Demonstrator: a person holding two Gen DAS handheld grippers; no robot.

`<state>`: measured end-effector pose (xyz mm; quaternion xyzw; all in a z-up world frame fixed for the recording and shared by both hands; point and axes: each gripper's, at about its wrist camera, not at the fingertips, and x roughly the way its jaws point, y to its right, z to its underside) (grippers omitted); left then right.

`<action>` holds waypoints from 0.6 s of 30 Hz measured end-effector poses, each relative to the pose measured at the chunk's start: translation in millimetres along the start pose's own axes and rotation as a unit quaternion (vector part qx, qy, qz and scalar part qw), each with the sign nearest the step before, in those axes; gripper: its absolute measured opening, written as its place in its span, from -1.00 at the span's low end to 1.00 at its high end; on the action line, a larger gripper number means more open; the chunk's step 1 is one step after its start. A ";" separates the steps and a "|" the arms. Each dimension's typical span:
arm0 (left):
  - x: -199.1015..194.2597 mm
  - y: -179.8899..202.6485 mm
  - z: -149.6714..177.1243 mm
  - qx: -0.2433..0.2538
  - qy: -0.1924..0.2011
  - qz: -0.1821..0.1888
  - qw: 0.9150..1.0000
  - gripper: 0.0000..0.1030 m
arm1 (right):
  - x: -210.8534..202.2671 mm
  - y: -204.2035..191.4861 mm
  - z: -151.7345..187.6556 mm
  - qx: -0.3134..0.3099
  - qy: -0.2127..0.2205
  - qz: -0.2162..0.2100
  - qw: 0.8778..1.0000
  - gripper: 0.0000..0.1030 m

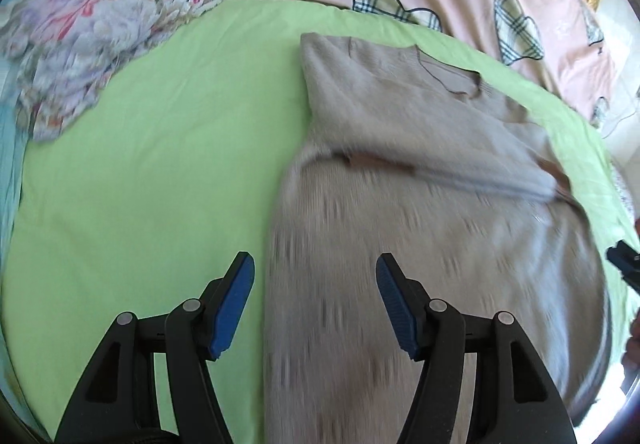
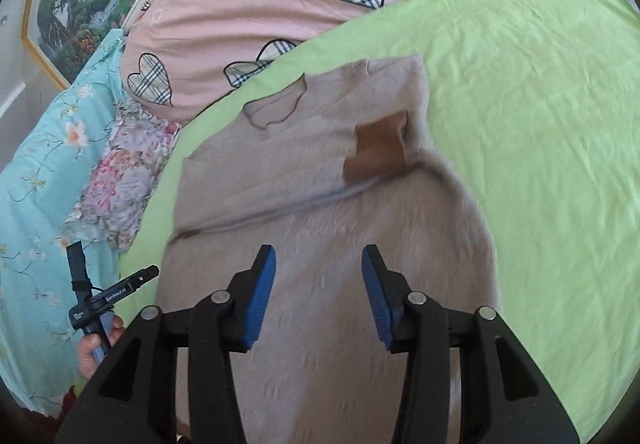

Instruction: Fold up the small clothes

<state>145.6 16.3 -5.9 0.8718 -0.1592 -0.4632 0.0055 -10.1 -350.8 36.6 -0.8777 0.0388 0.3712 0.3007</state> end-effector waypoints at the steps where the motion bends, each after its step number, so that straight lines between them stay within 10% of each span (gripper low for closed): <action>1: -4.1 -2.4 7.6 -0.002 -0.002 0.006 1.000 0.24 | -3.9 -1.1 8.4 -0.004 -0.002 0.003 1.000 -0.09; 18: -57.1 -46.1 134.5 -0.005 -0.054 0.064 0.996 0.24 | -68.6 26.0 93.5 -0.010 -0.019 0.030 0.999 -0.06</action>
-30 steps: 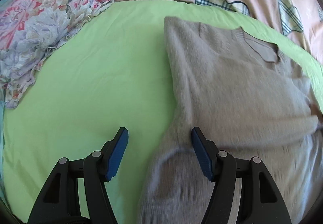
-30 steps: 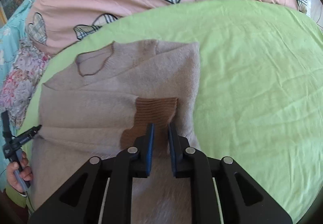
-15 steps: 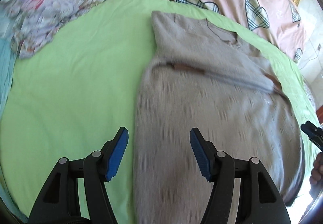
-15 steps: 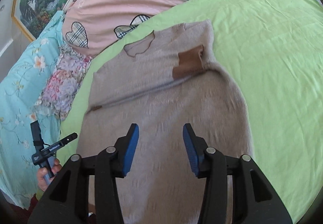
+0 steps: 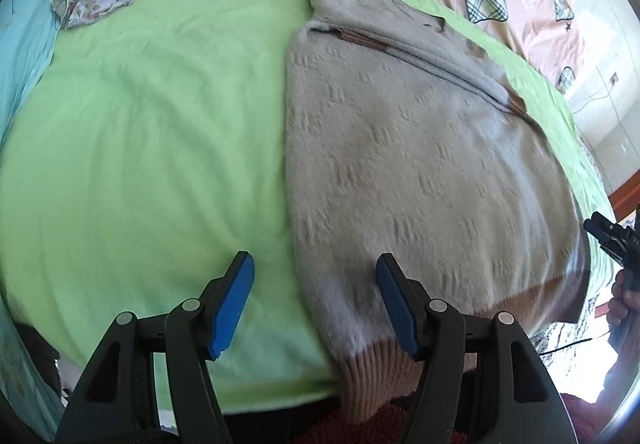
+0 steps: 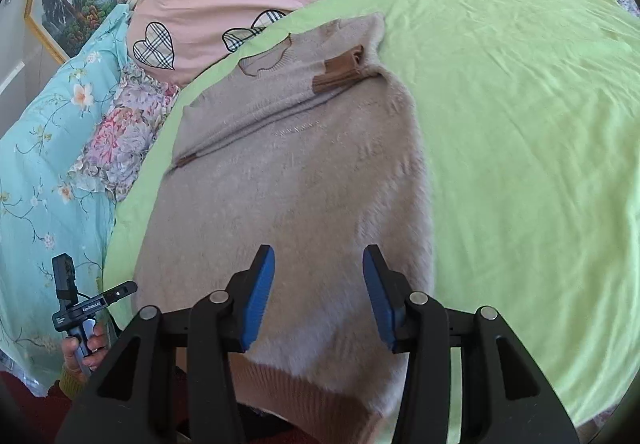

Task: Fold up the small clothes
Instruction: 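Grasp the brown hem with the left gripper while the right gripper grasps the hem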

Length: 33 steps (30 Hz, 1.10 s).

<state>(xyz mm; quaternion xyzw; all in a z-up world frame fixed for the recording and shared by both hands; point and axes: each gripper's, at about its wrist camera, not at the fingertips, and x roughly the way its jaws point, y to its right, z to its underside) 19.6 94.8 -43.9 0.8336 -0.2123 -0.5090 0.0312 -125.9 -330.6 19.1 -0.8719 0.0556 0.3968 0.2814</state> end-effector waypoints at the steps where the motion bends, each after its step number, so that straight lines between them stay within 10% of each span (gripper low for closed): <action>1: 0.4 1.2 2.8 -0.001 -0.002 0.010 1.000 0.24 | -3.2 2.6 3.2 0.002 0.001 0.002 1.000 -0.05; 18: 2.3 31.6 43.6 0.078 -0.025 0.136 0.987 -0.02 | -10.3 28.3 68.0 0.004 -0.065 -0.116 0.991 -0.02; 22: 9.4 39.4 47.6 0.095 -0.042 0.144 0.984 -0.44 | 3.5 21.4 74.3 0.002 -0.069 -0.143 0.987 -0.04; 26: 13.4 35.8 47.3 0.084 -0.043 0.149 0.984 -0.66 | 3.0 24.6 75.6 -0.004 -0.070 -0.114 0.991 -0.75; 33: -2.4 30.9 45.7 0.084 -0.018 0.148 0.985 -0.87 | -16.3 21.0 67.5 -0.018 -0.039 -0.132 0.990 -0.83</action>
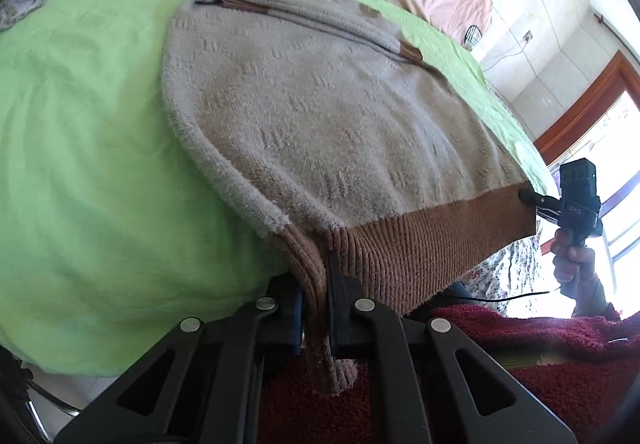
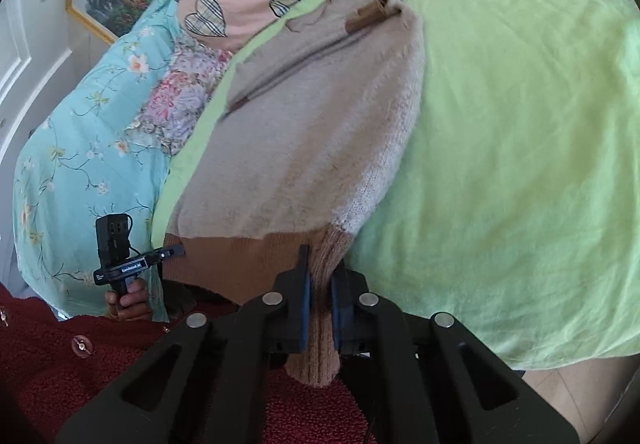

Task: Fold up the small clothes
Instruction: 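Grasp the brown hem with the left gripper while the right gripper grasps the hem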

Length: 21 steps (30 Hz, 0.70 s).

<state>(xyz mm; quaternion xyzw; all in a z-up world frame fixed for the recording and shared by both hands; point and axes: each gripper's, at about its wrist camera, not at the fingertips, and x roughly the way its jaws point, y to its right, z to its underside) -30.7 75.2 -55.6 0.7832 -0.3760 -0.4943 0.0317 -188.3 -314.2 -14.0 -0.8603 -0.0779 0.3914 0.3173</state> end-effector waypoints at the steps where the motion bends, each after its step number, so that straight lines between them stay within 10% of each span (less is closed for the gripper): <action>1: -4.0 -0.6 -1.4 0.000 0.005 0.001 1.000 -0.87 | -0.8 -2.5 -2.2 -0.002 0.004 -0.008 1.000 -0.83; 21: -68.8 1.2 -150.0 -0.003 0.211 0.002 0.978 -0.88 | -30.1 -19.6 -121.5 -0.008 0.187 -0.074 0.980 -0.83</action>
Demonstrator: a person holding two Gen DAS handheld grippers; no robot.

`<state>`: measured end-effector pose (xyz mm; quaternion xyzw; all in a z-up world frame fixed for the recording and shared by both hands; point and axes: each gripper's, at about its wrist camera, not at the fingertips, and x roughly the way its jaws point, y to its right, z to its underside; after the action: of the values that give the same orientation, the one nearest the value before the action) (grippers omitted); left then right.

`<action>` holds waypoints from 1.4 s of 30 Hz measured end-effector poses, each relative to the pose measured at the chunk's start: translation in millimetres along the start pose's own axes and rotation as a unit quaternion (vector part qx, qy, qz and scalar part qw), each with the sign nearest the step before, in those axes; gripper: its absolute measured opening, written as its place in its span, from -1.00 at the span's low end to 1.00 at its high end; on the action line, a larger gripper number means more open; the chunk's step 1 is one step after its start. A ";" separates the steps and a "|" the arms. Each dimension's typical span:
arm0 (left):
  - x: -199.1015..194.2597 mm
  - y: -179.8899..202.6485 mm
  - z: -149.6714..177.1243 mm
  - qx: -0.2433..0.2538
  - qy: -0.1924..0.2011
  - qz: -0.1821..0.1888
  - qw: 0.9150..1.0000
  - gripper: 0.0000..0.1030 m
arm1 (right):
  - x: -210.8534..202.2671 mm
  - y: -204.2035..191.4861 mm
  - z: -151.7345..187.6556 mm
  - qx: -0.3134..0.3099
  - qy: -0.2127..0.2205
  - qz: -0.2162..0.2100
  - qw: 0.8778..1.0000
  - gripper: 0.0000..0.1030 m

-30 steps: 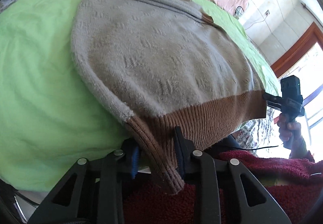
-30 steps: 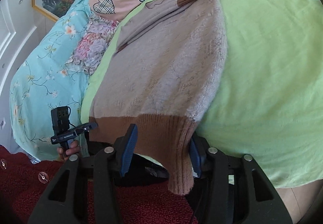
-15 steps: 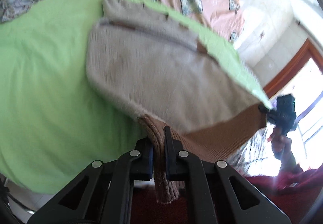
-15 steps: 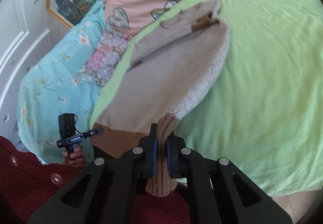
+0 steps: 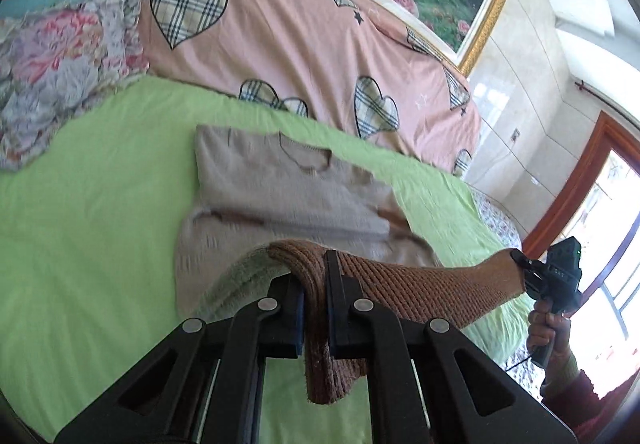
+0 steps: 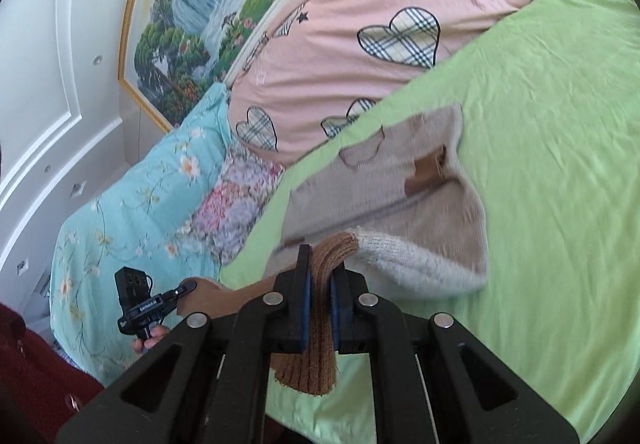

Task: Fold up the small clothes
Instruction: 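Grasp the brown hem with the left gripper while the right gripper grasps the hem, then fold the hem up toward the collar with both grippers and release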

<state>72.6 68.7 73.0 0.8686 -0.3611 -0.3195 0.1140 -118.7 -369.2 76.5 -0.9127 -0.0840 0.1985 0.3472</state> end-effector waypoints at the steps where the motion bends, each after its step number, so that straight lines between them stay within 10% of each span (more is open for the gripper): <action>1: 6.5 -2.1 -8.8 -0.001 0.005 -0.006 1.000 -0.88 | 7.4 1.0 -9.2 -0.004 0.004 0.003 1.000 -0.83; 20: 185.5 -62.1 -125.5 -0.025 -0.028 -0.084 0.996 -0.88 | 170.0 80.5 -136.7 0.014 -0.010 0.116 0.993 -0.83; 37: 287.6 -134.2 -103.7 -0.061 -0.094 -0.142 0.983 -0.77 | 263.2 153.5 -134.4 0.020 -0.072 0.210 0.975 -0.81; 42: 245.3 -110.1 -84.6 -0.059 -0.092 -0.116 0.987 -0.32 | 228.4 138.6 -128.4 0.033 -0.029 0.203 0.978 -0.30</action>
<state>318.9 -27.3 -25.1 0.8635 -0.2469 -0.4297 0.0935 144.7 -483.0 1.9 -0.8927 0.0997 0.2936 0.3269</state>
